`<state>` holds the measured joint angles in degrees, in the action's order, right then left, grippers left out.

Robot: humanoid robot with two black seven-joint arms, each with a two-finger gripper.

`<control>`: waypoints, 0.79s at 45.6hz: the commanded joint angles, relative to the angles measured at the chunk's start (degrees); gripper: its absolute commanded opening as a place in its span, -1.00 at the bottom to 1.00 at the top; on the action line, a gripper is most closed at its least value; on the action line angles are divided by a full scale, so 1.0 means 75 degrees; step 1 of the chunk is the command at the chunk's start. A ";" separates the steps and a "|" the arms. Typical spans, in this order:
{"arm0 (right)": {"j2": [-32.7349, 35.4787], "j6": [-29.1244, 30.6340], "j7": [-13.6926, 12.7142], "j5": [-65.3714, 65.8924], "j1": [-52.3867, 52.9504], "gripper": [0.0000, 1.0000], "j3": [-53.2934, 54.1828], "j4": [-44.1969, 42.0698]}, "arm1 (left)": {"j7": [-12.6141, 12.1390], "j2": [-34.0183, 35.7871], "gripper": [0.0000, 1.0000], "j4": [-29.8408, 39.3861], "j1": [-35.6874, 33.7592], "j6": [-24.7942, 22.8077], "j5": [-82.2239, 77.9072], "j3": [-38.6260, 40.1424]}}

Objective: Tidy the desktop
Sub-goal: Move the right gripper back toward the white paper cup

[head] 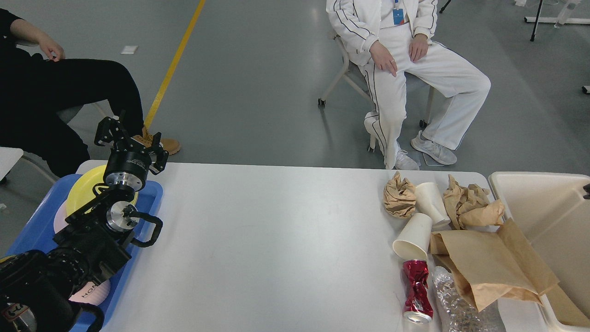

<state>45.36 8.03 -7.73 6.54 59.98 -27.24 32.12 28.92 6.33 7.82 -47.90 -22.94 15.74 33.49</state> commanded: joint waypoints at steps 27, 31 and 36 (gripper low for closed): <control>-0.4535 0.3181 -0.0012 0.0335 0.6497 1.00 -0.4137 0.2431 | 0.0000 0.0000 0.93 0.0000 0.0000 0.0000 -0.0001 0.0000; -0.4759 0.4154 0.0000 0.0113 0.6919 1.00 -0.4173 0.2924 | 0.0000 0.0000 0.93 0.0000 0.0000 0.0000 -0.0001 0.0000; -0.4782 0.5209 0.0023 -0.0379 0.7645 1.00 -0.4161 0.3486 | 0.0000 0.0000 0.93 0.0000 0.0000 0.0000 -0.0001 0.0000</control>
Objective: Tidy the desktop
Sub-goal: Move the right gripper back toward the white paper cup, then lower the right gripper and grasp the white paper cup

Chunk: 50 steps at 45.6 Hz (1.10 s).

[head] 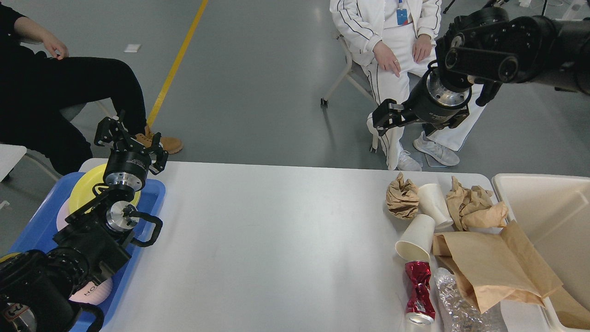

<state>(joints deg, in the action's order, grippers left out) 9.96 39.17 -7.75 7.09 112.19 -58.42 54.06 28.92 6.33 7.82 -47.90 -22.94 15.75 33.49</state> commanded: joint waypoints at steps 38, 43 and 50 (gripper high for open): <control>0.1203 -0.0978 -0.0034 -0.0722 -0.2687 1.00 -0.0109 0.0680 | 0.0000 0.0000 0.93 0.0000 0.0000 0.0000 -0.0002 0.0000; 0.1157 -0.1706 -0.0034 -0.0734 -0.3332 1.00 0.0055 0.0375 | 0.0000 0.0000 0.93 0.0000 0.0000 0.0000 -0.0002 0.0000; 0.1110 -0.2597 -0.0034 -0.0734 -0.4024 1.00 0.0172 0.0141 | 0.0000 0.0000 0.93 0.0000 0.0000 0.0000 -0.0002 0.0000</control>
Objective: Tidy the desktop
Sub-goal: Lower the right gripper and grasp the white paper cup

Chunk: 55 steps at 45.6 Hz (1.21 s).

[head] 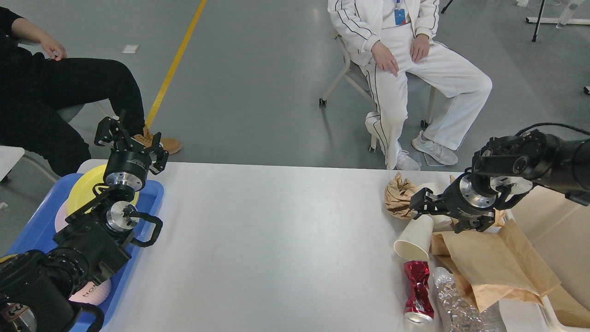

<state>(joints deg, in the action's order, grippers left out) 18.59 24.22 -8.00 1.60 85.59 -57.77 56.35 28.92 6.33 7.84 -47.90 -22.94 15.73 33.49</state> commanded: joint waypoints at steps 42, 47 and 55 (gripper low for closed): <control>-0.0486 -0.1026 0.0012 -0.0003 -0.1650 1.00 0.0882 -0.1056 | 0.0000 0.0000 0.93 -0.0002 0.0000 0.0001 0.0000 0.0000; -0.0568 -0.1096 0.0012 -0.0003 -0.1767 1.00 0.0987 -0.1209 | 0.0000 0.0000 0.93 -0.0002 0.0000 0.0001 0.0000 0.0000; -0.0756 -0.1249 0.0012 0.0009 -0.1873 1.00 0.0999 -0.1256 | 0.0000 0.0000 0.93 -0.0002 0.0000 0.0001 0.0000 0.0000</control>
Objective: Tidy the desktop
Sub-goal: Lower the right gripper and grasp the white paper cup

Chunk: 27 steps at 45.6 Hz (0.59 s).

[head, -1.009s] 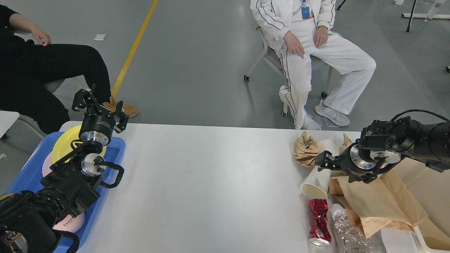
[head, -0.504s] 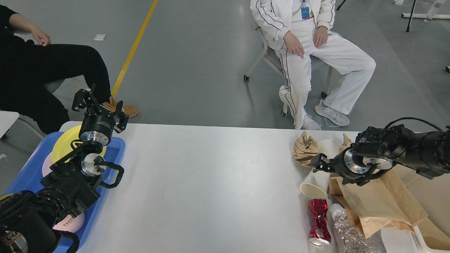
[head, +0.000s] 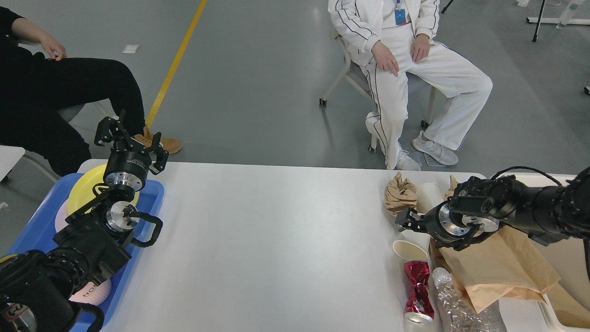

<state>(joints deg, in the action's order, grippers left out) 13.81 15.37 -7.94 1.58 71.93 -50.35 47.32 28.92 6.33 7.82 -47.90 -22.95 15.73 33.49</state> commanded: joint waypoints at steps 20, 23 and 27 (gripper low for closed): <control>-0.0318 -0.0080 -0.0008 0.0000 -0.0251 0.57 0.0010 -0.0192 | 0.0000 0.0000 0.93 0.0000 0.0000 0.0001 0.0000 0.0000; -0.0318 -0.0045 -0.0008 0.0000 -0.0228 0.23 0.0022 -0.0133 | 0.0000 0.0000 0.93 0.0000 0.0000 0.0001 0.0000 0.0000; -0.0318 -0.0010 -0.0008 0.0000 -0.0193 -0.06 0.0022 -0.0098 | 0.0000 0.0000 0.93 0.0000 0.0000 0.0001 0.0000 0.0000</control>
<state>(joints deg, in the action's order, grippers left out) 11.43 14.95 -7.94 1.63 70.13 -50.25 46.14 28.92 6.33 7.83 -47.90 -22.95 15.73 33.49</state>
